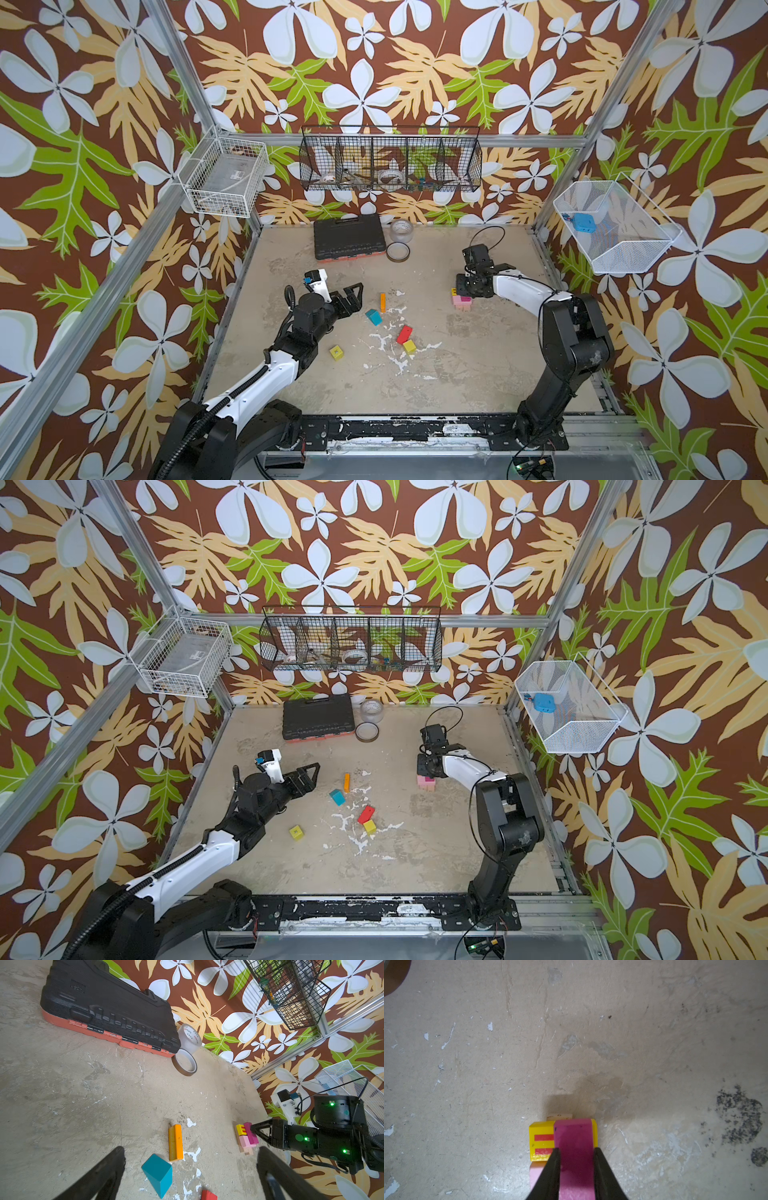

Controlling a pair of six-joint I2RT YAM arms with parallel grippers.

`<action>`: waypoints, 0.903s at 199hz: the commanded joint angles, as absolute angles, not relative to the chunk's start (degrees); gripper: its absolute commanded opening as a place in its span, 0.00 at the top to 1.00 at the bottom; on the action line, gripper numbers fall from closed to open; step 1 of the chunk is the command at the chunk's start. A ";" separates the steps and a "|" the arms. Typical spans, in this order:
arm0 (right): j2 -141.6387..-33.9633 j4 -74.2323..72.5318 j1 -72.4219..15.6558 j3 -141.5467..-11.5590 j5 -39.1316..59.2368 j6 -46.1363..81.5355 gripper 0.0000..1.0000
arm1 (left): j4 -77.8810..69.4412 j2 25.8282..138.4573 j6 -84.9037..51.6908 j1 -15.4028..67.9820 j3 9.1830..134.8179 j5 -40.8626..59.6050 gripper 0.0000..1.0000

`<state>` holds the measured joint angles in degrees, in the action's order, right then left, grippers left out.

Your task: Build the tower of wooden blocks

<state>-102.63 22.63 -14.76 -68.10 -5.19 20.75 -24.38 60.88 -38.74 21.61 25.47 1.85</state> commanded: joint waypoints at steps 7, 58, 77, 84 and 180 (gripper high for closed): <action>-101.06 24.52 -14.83 -65.91 -5.41 20.83 0.72 | -25.62 61.35 -38.70 21.71 26.01 2.28 0.00; -101.07 24.30 -14.80 -65.96 -6.13 21.09 0.71 | -25.17 61.16 -38.63 21.71 26.02 2.55 0.00; -100.83 24.17 -14.85 -65.91 -6.25 21.18 0.68 | -25.17 60.34 -38.59 21.71 25.76 2.40 0.00; -100.36 23.83 -14.85 -65.69 -5.90 21.18 0.67 | -25.18 60.21 -38.58 21.71 25.69 2.37 0.00; -102.45 22.50 -14.85 -67.05 -4.31 21.36 0.53 | -25.05 60.03 -38.59 21.71 25.66 2.55 0.00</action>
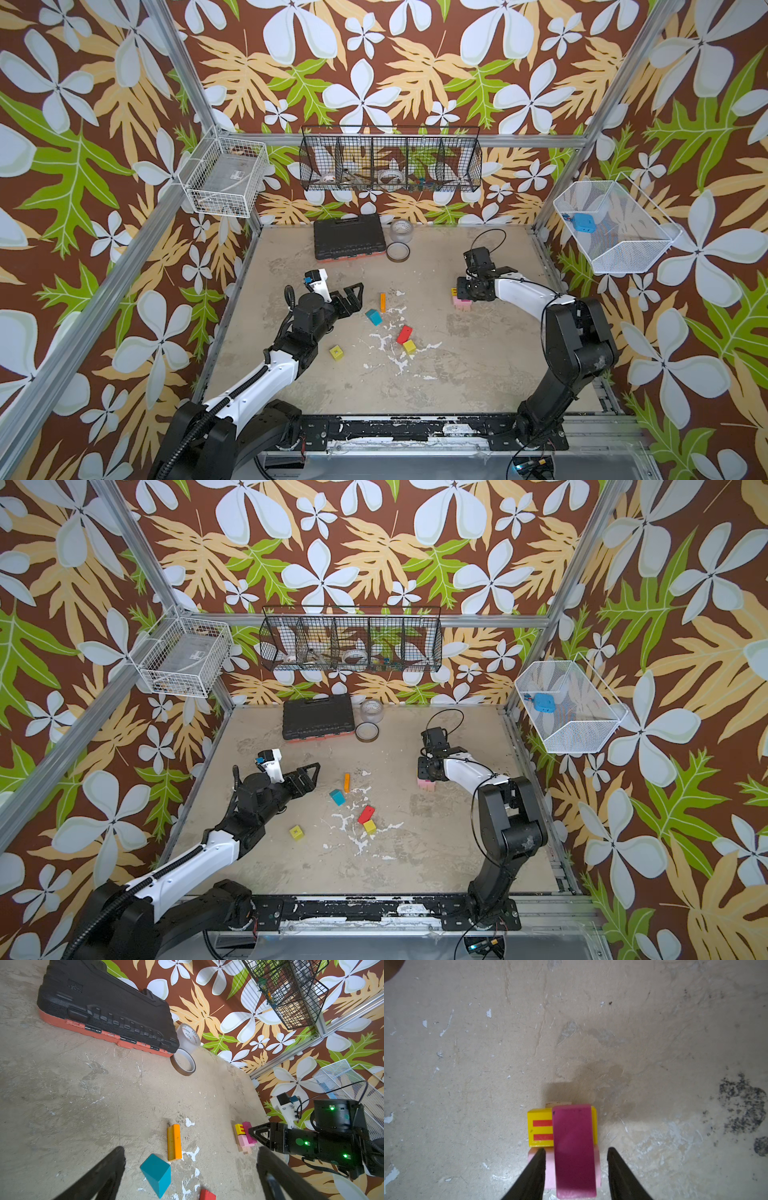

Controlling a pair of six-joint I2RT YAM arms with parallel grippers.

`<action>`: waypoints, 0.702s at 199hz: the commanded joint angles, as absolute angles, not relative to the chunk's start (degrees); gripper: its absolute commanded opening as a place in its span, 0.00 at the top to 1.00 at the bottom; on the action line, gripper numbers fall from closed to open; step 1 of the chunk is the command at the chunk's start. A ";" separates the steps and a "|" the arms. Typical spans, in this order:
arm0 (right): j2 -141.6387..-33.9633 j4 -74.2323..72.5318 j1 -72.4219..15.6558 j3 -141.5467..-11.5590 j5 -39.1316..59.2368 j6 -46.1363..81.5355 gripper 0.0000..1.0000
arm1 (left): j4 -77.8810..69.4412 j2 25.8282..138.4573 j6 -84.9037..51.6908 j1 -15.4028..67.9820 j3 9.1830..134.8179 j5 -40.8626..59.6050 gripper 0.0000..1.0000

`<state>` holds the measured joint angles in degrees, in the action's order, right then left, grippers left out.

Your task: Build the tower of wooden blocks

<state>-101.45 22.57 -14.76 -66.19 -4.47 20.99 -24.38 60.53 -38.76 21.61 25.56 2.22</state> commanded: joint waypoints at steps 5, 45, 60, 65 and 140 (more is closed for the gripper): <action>-102.61 22.52 -14.83 -67.06 -4.31 21.38 0.54 | -25.05 59.94 -38.58 21.71 25.66 2.55 0.00; -102.51 22.58 -14.84 -66.99 -4.70 21.40 0.66 | -25.05 59.98 -38.66 21.71 25.66 2.46 0.00; -102.31 22.63 -14.84 -66.75 -4.75 21.37 0.69 | -25.05 60.03 -38.67 21.71 25.66 2.56 0.00; -102.15 22.67 -14.81 -66.63 -4.74 21.37 0.70 | -25.04 60.08 -38.67 21.75 25.70 2.55 0.00; -101.00 22.94 -14.85 -65.75 -4.31 21.45 0.72 | -25.06 60.12 -38.65 21.71 25.77 2.46 0.00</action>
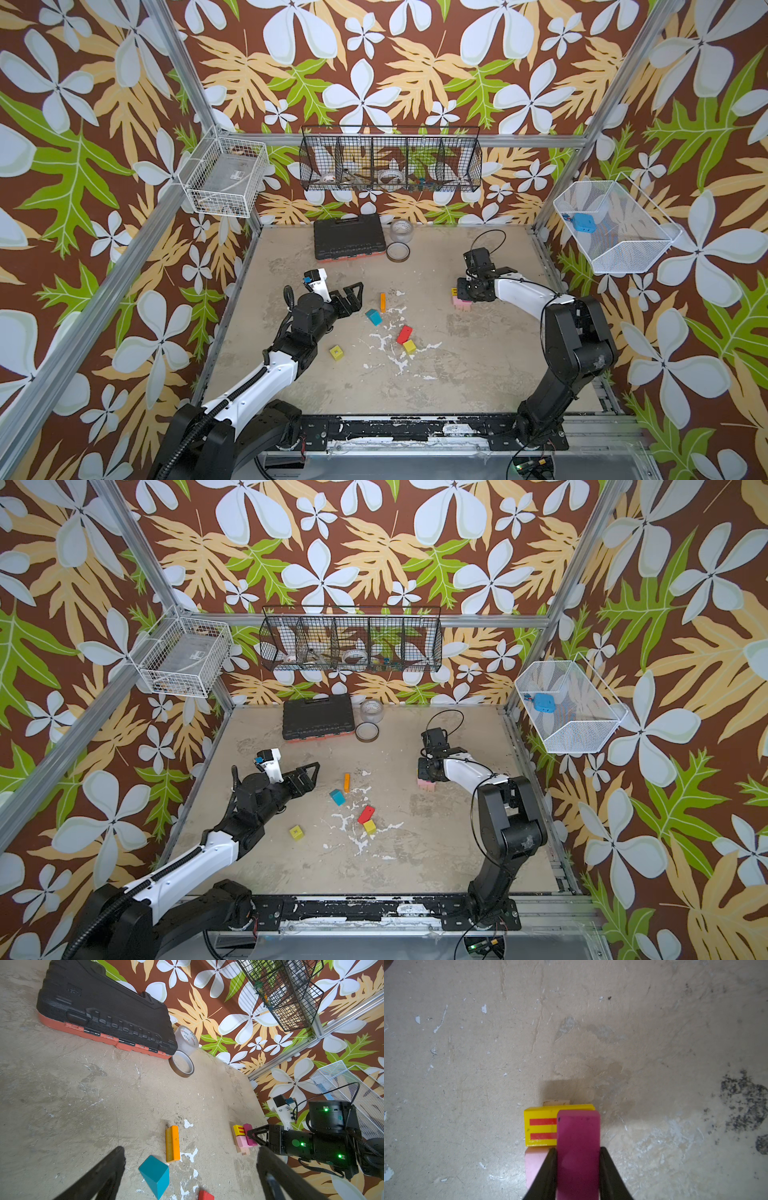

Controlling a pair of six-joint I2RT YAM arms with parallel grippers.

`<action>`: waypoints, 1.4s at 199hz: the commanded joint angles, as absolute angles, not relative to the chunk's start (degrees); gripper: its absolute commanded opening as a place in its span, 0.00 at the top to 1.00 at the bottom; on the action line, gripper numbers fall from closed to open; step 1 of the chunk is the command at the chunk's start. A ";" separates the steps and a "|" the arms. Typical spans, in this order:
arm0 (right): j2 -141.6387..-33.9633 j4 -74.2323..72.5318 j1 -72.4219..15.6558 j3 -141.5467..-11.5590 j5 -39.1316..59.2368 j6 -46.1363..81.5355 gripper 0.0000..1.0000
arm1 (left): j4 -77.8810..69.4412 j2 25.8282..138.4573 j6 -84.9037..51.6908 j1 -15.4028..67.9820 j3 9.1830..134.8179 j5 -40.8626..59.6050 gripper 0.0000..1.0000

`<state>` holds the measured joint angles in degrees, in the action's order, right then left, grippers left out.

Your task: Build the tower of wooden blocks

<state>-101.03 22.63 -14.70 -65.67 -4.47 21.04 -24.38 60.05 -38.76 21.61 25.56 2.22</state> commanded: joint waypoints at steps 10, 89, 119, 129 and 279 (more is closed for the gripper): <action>-101.36 23.05 -14.80 -65.91 -4.31 21.46 0.72 | -25.05 60.14 -38.67 21.71 25.82 2.47 0.00; -102.08 23.51 -14.78 -66.27 -4.72 21.27 0.64 | -25.12 60.12 -38.69 21.71 25.84 2.55 0.00; -101.65 23.64 -14.84 -66.12 -4.74 21.32 0.64 | -25.13 60.12 -38.73 21.71 25.84 2.55 0.00; -101.59 23.71 -14.85 -66.11 -4.75 21.27 0.65 | -25.09 60.12 -38.67 21.71 25.84 2.55 0.00; -101.43 24.96 -14.80 -66.48 -5.09 20.74 0.67 | -25.14 60.30 -38.70 21.72 25.84 2.55 0.00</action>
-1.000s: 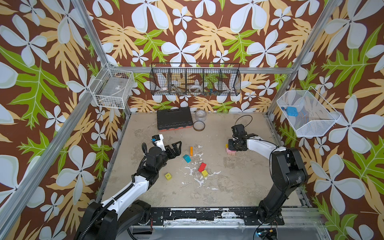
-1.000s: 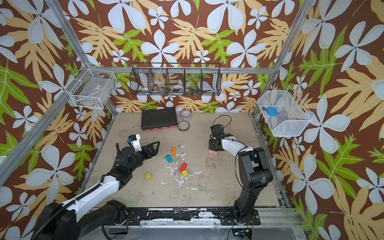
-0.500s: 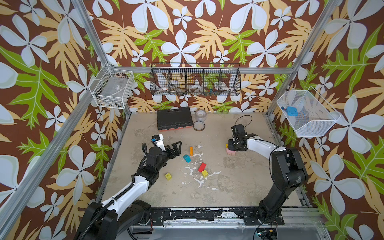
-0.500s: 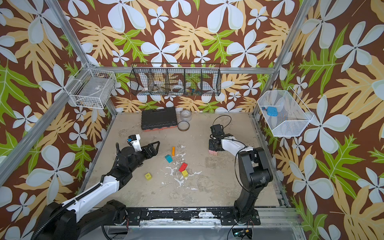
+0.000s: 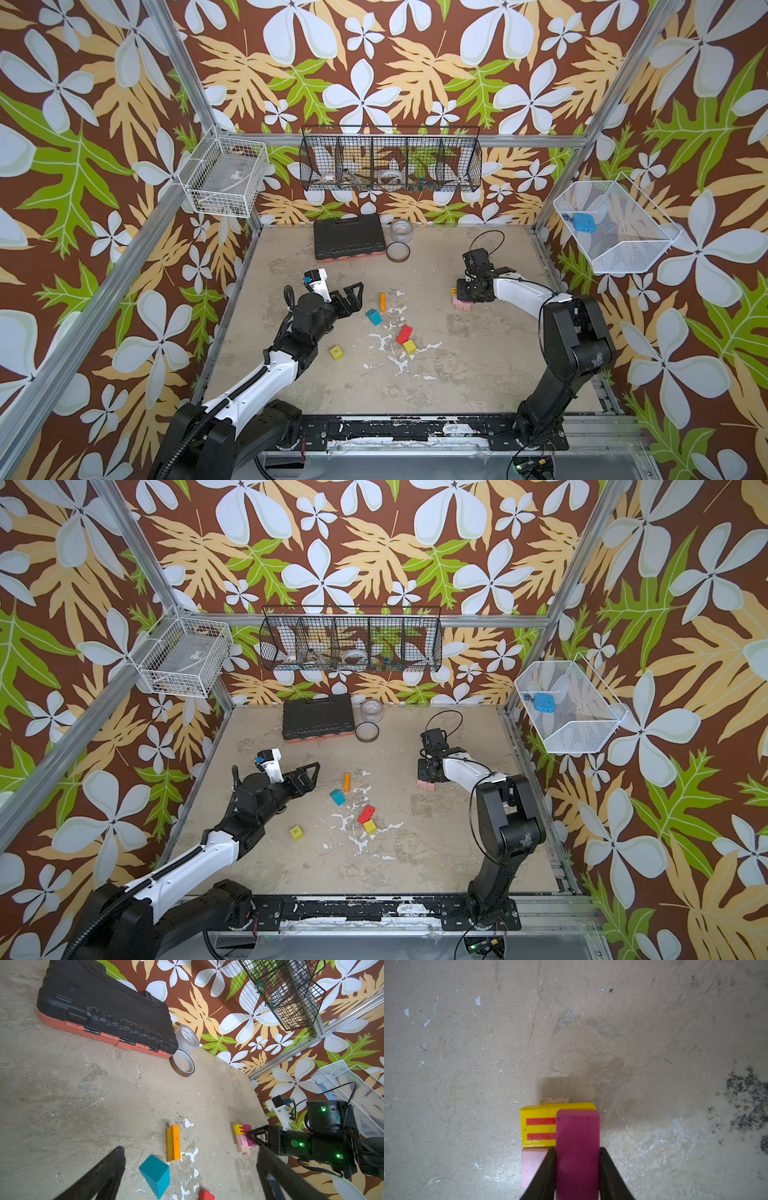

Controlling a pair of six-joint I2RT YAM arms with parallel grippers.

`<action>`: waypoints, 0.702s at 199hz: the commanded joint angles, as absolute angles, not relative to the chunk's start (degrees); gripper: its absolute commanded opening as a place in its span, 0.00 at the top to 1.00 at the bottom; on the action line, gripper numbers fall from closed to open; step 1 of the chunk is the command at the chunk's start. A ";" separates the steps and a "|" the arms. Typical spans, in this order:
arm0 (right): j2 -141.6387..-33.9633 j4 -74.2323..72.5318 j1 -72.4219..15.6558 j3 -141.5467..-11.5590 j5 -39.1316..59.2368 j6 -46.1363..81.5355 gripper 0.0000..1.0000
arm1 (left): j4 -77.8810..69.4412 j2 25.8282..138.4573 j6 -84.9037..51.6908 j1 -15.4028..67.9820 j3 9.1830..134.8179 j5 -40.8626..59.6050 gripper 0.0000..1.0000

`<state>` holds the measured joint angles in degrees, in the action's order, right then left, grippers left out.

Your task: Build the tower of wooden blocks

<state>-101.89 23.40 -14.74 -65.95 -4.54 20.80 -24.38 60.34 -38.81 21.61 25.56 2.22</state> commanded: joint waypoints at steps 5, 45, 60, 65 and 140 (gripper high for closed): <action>-101.40 24.96 -14.85 -66.49 -5.01 20.68 0.67 | -25.19 60.34 -38.68 21.72 25.84 2.50 0.00; -101.51 25.05 -14.85 -66.55 -5.23 20.75 0.54 | -25.18 60.29 -38.68 21.71 25.84 2.55 0.00; -101.38 25.12 -14.85 -66.62 -5.49 20.70 0.51 | -25.22 60.31 -38.67 21.71 25.84 2.55 0.00; -101.30 25.13 -14.85 -66.61 -5.58 20.74 0.49 | -25.22 60.30 -38.67 21.75 25.84 2.55 0.00; -92.84 22.35 -14.85 -63.10 -7.53 21.52 0.34 | -24.86 59.77 -38.58 21.71 25.66 2.29 0.00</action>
<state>-96.25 24.21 -14.76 -64.49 -6.00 20.80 -24.38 60.12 -38.79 21.61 25.56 2.22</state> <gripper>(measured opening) 0.640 0.998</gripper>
